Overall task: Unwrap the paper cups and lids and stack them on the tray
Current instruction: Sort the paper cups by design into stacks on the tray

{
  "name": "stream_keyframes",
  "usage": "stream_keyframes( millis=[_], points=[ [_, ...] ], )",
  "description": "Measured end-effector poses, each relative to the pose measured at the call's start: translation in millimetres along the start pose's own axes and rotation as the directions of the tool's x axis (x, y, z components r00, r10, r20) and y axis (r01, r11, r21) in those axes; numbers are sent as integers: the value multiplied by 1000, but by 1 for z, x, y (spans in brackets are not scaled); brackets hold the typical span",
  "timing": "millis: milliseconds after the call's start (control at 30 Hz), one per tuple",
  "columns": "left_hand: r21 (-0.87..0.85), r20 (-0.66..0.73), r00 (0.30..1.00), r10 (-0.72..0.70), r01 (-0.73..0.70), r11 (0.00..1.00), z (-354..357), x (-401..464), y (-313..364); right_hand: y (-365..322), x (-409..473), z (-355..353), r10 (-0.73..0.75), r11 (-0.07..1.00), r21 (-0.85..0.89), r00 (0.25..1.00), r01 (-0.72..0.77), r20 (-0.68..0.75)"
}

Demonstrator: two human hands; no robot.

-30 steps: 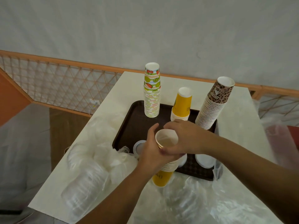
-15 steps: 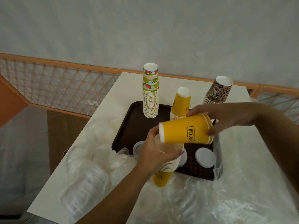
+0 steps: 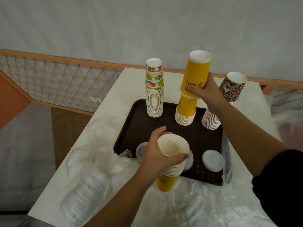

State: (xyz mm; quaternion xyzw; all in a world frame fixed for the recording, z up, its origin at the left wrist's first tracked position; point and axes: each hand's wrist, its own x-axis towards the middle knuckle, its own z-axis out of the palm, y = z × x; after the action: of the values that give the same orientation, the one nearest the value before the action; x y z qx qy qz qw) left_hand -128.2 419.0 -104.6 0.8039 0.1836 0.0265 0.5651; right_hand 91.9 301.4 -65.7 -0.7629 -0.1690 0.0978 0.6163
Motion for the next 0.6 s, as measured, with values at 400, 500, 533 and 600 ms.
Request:
stream_keyframes(
  millis=[400,500,533,600],
  points=[
    [-4,8,1000,16,-16,1000,-2,-1,-1,37,16,16,-35,918,-396,999,19,-33],
    [7,11,1000,25,-26,1000,-3,-2,-1,19,5,13,-84,834,-549,996,51,-34],
    [12,12,999,32,-32,999,-3,-2,0,10,-3,13,-139,816,-570,989,89,-44],
    [26,15,999,47,-47,999,-2,-2,0,-12,-25,17,-207,827,-533,978,179,8]
  ],
)
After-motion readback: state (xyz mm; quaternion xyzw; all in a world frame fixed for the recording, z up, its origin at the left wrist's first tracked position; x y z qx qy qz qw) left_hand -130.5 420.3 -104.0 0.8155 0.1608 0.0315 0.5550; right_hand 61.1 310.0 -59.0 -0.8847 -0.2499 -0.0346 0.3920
